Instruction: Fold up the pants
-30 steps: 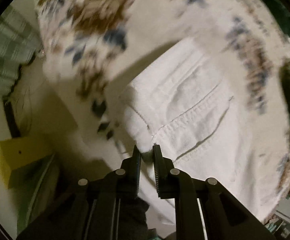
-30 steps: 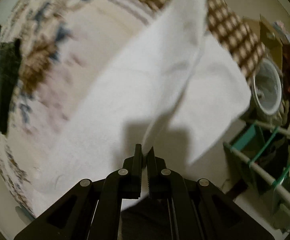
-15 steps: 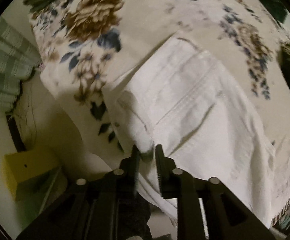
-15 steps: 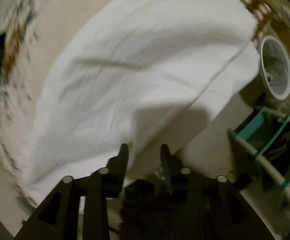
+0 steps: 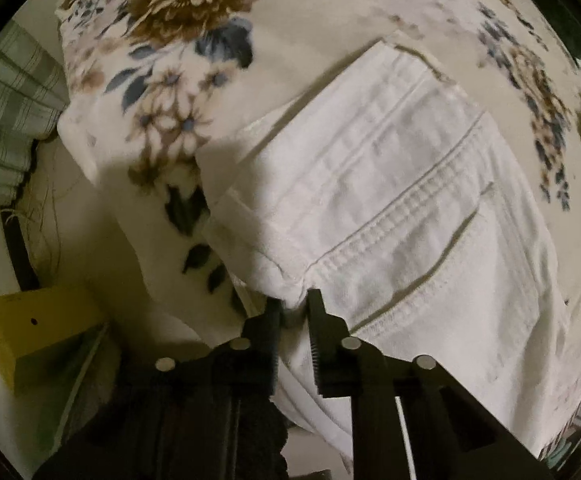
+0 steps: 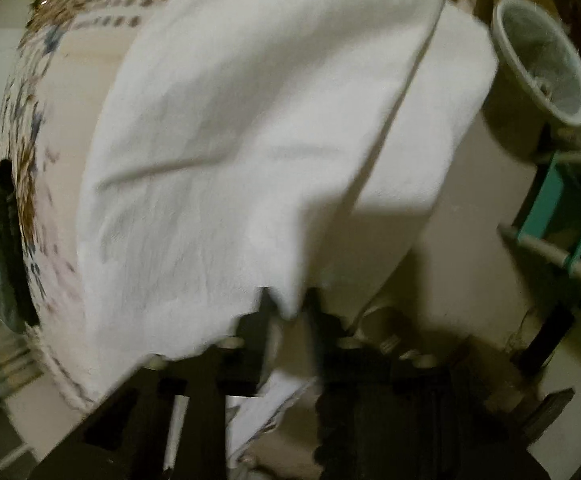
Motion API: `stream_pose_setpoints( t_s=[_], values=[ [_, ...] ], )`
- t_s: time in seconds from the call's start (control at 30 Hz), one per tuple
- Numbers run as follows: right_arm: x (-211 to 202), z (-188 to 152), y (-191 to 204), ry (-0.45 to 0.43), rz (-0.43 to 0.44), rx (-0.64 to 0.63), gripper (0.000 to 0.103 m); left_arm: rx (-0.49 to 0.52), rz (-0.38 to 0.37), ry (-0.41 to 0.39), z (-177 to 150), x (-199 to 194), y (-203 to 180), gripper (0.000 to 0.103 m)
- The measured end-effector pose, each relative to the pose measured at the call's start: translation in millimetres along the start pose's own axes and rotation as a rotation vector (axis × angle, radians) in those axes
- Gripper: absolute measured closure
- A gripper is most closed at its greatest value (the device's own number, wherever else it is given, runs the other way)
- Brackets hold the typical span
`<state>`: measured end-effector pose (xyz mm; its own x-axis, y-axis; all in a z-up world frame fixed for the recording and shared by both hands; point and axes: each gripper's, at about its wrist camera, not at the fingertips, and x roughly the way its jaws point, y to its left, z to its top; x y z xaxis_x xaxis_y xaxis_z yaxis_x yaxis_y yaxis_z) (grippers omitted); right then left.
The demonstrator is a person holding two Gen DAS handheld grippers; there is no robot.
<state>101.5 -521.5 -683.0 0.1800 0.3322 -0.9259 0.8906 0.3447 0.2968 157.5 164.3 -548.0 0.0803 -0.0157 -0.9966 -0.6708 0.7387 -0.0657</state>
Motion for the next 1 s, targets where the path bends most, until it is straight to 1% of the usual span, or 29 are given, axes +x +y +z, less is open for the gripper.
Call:
stream_pose_setpoints(
  t_s=[0.07,0.17,0.27,0.33,0.4,0.43,0.47,0.5,0.53,0.57,0.6,0.63,0.7,0.73,0.77,0.8,0.83,0.87,0.9,0.93,0.97,1.0],
  values=[
    [-14,-9,-7,-0.024,0.004,-0.004,0.1,0.002,-0.012,0.0,-1,-8,6,0.094],
    [-37,-19,-15,-0.037,0.006,-0.022,0.1,0.013,-0.038,-0.004,-2,-24,13,0.094],
    [-50,-27,-15,-0.039,-0.018,-0.055,0.1,0.018,-0.031,0.002,3,-29,24,0.094],
    [-51,-26,-8,-0.026,-0.037,-0.052,0.101,0.01,-0.03,0.024,5,-24,31,0.094],
    [-47,-25,-16,0.002,-0.041,-0.05,0.101,0.03,-0.027,0.04,9,-17,32,0.094],
    [-41,-23,-13,0.013,-0.044,-0.049,0.1,0.034,-0.019,0.044,10,-14,29,0.094],
    [-36,-22,-21,0.029,-0.05,-0.039,0.1,0.029,-0.017,0.042,10,-15,29,0.093],
    [-30,-18,-14,0.039,-0.045,-0.032,0.098,0.033,-0.014,0.038,8,-17,27,0.092],
    [-28,-16,-19,0.053,-0.022,-0.028,0.091,0.046,-0.012,0.03,8,-21,26,0.092],
    [-28,-14,-19,0.059,-0.022,-0.025,0.088,0.066,-0.015,0.011,4,-29,20,0.091],
    [-29,-11,-18,0.054,-0.011,-0.019,0.077,0.089,-0.02,-0.017,1,-40,16,0.09],
    [-37,-10,-24,0.036,0.018,-0.012,0.065,0.109,-0.019,-0.033,0,-48,12,0.09],
    [-51,-6,-34,0.003,0.061,0.011,0.06,0.168,-0.019,-0.069,-9,-65,-1,0.09],
    [-58,-4,-40,-0.017,0.073,0.026,0.059,0.204,-0.013,-0.088,-15,-72,-11,0.084],
    [-66,0,-46,-0.045,0.081,0.042,0.058,0.242,-0.018,-0.1,-19,-77,-20,0.075],
    [-74,6,-55,-0.075,0.086,0.063,0.058,0.287,-0.039,-0.105,-27,-79,-35,0.07],
    [-79,13,-61,-0.095,0.087,0.084,0.058,0.322,-0.048,-0.106,-31,-79,-55,0.056],
    [-86,23,-69,-0.125,0.105,0.116,0.058,0.368,-0.05,-0.111,-38,-79,-70,0.042],
    [-90,32,-73,-0.141,0.113,0.128,0.058,0.418,-0.062,-0.112,-47,-77,-93,0.039],
    [-94,41,-76,-0.165,0.108,0.137,0.058,0.456,-0.075,-0.103,-56,-72,-111,0.038],
    [-98,52,-79,-0.198,0.101,0.143,0.058,0.473,-0.087,-0.096,-62,-70,-120,0.038],
    [-100,64,-82,-0.227,0.101,0.146,0.058,0.508,-0.103,-0.09,-73,-63,-137,0.038]
  ],
)
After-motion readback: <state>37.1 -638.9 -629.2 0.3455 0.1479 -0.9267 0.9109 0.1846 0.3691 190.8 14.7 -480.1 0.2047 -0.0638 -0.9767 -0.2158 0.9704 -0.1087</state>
